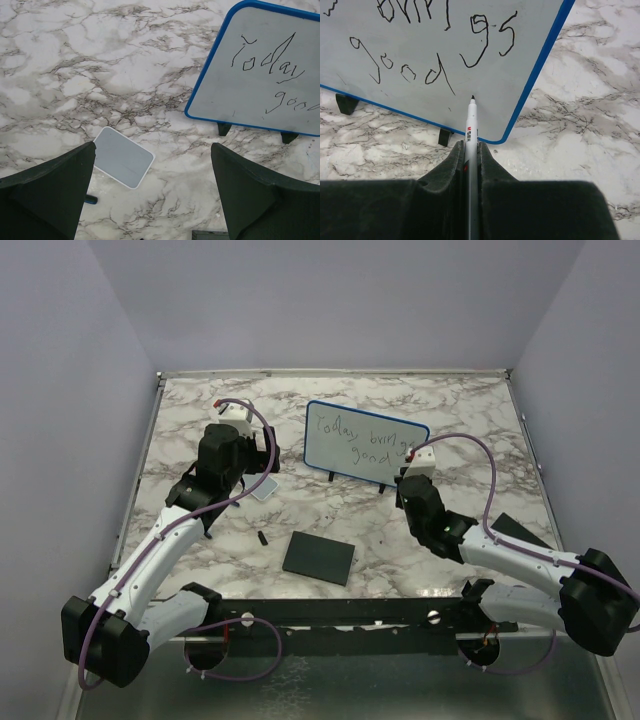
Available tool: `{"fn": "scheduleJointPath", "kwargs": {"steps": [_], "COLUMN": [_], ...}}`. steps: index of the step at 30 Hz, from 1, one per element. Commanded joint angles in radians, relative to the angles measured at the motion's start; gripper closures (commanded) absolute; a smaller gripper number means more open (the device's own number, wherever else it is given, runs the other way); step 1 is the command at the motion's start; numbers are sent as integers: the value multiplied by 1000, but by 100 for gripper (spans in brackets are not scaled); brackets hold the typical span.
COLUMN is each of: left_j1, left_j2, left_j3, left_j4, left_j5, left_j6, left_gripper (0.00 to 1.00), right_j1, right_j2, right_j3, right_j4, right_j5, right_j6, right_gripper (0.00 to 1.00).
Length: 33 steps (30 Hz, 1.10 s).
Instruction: Write a sentence on the whiteboard
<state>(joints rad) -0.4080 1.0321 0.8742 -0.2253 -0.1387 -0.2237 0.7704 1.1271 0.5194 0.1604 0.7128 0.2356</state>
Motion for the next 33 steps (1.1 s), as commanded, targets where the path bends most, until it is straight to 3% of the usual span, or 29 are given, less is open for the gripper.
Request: {"fn": "scheduleJointPath", "kwargs": {"steps": [1,10,20,33], "left_j1": [-2,-2,-3,-68], "left_j2": [-17,-17,-49,-43], "left_j3": [-14,-30,-136,-329], "left_j4": [17,26,-6,-159], "left_j5": [18,5,8,-64], "left_j6": [-7,-31,-236,-524], "left_gripper": [1,1,1,10], "right_j1": [-5,-3,-3,-3], "right_j2": [-18,-143,-206,-312], "right_j3": [15,58,157,109], "right_j4": [7,-198,-435,-394], "right_j5": [-13,-200,-334,-374], "right_j6": [-3,-11,70,211], "right_gripper": [100,99,99,100]}}
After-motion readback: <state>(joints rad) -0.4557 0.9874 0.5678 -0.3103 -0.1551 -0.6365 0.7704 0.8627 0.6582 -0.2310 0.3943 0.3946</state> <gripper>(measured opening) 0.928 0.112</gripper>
